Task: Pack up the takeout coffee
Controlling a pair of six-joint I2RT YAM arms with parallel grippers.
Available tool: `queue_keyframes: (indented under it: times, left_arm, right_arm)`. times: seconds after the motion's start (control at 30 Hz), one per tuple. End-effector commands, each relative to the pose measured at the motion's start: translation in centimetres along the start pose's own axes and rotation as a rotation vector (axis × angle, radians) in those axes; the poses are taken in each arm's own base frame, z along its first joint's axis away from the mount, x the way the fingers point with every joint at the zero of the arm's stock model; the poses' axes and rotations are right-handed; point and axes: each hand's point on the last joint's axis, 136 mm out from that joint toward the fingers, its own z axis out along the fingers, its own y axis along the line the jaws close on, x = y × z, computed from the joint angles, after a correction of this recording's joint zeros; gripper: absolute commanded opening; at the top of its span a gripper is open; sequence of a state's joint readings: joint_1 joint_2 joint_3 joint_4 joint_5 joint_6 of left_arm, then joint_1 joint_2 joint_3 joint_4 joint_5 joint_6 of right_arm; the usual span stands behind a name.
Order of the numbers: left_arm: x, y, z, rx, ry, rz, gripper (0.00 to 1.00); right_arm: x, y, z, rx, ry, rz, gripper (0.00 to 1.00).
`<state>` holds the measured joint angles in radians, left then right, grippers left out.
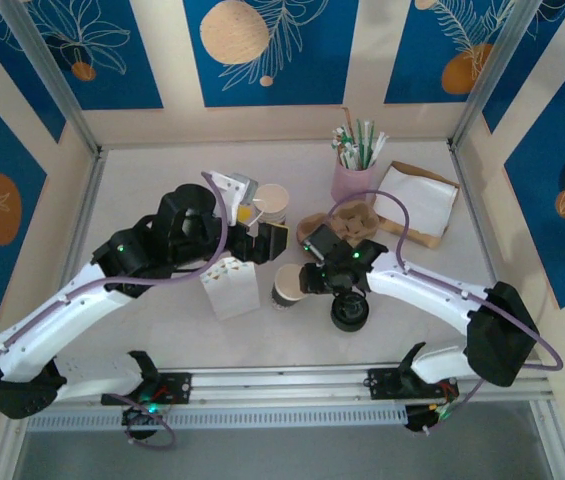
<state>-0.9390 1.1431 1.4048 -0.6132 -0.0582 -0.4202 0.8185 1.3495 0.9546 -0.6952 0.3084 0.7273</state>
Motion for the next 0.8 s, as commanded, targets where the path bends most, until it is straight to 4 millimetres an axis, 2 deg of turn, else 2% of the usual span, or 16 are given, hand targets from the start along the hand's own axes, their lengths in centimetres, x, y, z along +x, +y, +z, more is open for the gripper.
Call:
queue_keyframes:
  times: [0.0,0.1,0.2,0.4,0.57,0.77]
  left_arm:
    - [-0.1,0.3,-0.8,-0.016,-0.027,-0.009,1.00]
    - [0.3,0.6,-0.9,-0.024,-0.024,-0.007,1.00]
    - [0.7,0.7,-0.9,-0.028,-0.021,-0.008,1.00]
    - [1.4,1.0,-0.7,-0.032,-0.011,-0.007,1.00]
    - [1.6,1.1,-0.6,-0.031,-0.007,-0.005,1.00]
    - [1.7,1.1,-0.5,-0.032,-0.003,0.000,1.00]
  right_arm:
    - [-0.6,-0.6,-3.0,0.033,-0.047,0.003,0.58]
    - [-0.1,-1.4,-5.0,0.040,-0.061,0.009,0.71]
    - [0.8,-2.9,-5.8,0.040,-0.039,0.052,0.80]
    - [2.8,-6.1,-5.6,-0.005,0.043,0.209,0.88]
    - [3.2,-8.1,-4.8,-0.034,0.069,0.320,0.95]
    - [4.3,-9.3,-3.5,0.004,0.123,0.358,0.93]
